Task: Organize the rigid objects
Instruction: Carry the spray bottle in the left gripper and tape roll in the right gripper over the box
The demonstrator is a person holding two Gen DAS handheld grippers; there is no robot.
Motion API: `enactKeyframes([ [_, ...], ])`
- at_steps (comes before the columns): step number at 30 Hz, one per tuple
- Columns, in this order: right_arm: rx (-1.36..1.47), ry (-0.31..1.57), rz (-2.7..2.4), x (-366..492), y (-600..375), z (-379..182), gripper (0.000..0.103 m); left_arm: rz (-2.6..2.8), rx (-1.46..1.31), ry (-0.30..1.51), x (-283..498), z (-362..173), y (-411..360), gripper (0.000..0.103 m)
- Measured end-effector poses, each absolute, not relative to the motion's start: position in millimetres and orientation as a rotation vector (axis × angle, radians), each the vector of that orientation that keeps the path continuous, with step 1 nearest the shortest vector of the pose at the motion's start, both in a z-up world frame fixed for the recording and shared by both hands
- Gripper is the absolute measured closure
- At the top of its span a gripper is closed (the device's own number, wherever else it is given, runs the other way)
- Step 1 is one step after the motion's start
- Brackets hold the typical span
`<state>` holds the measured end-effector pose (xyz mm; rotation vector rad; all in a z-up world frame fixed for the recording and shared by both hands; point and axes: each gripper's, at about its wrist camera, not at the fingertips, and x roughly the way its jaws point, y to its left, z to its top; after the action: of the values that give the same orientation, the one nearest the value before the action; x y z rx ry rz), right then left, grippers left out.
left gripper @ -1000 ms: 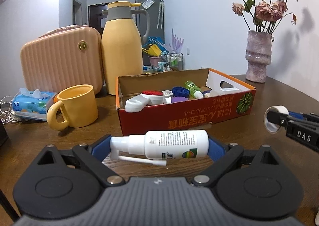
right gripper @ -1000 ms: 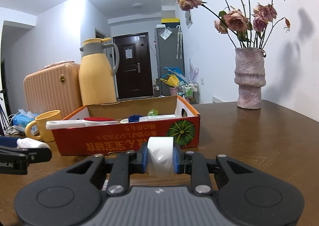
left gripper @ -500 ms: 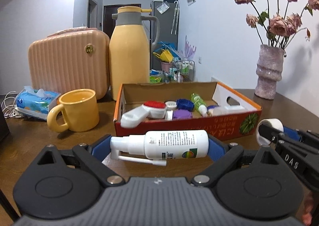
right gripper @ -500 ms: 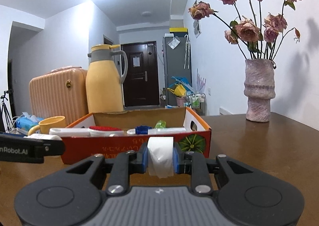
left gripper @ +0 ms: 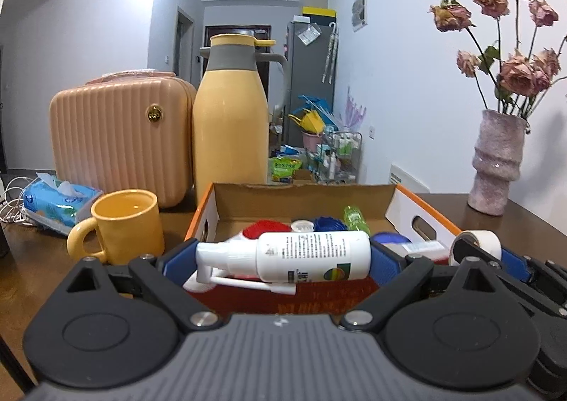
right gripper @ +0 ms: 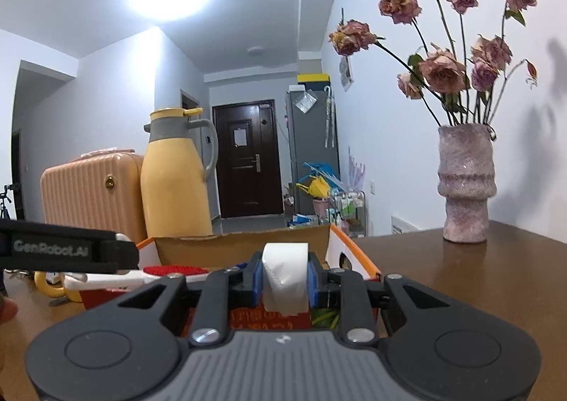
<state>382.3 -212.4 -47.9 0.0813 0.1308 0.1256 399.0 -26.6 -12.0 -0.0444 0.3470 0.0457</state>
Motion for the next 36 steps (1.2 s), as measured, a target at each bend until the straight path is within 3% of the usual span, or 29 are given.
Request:
enactKeyframes([
  [36,0.089,0.11,0.118,492,-203,-48,0.08,0.106,-0.061,0.339,501,-13,-20,0.006],
])
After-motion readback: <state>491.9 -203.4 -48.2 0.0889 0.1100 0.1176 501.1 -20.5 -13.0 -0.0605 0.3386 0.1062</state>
